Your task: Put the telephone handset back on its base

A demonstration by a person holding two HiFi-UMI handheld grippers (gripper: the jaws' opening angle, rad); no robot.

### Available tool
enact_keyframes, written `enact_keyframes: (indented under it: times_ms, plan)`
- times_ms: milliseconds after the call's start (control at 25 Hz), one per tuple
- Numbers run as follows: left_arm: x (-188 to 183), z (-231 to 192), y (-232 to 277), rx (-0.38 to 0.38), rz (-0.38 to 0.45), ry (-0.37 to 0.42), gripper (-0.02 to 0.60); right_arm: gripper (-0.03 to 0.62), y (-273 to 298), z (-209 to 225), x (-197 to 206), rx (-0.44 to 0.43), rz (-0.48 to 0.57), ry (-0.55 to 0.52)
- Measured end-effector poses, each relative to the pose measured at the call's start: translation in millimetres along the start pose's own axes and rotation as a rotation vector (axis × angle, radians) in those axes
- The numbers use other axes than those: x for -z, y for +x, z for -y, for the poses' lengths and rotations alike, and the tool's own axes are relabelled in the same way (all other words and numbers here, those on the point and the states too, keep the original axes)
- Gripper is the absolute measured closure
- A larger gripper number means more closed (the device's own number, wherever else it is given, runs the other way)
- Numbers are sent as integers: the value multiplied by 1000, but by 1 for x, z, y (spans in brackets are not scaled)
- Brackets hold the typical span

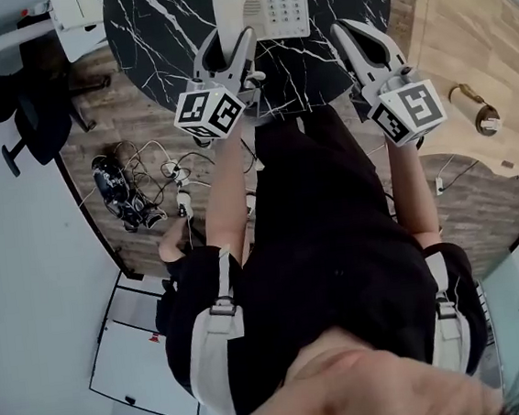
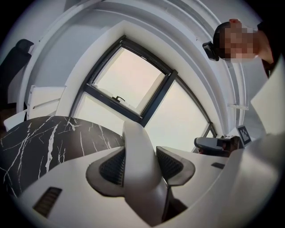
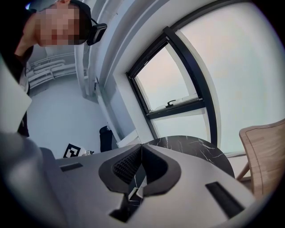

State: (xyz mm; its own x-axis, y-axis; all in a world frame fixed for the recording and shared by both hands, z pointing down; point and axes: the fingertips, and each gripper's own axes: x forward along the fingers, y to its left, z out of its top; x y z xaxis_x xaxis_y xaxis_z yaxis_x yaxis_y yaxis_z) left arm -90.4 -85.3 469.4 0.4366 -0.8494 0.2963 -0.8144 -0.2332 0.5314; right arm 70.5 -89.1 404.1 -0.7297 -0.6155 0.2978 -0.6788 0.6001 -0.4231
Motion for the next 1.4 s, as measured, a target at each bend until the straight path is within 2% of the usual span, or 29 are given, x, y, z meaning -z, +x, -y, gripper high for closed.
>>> enact_keyframes:
  times_ms: [280,920,1400]
  plan:
    - [29,-15,28,-22,-49,57,354,563,6,9,14,25,-24,19]
    - [73,-56,62,-116,-114,31,354,563,18,15,35,19,-89,40]
    - [95,-74,81,-155,-169,35,354,563,19,22,47,38,-119,59]
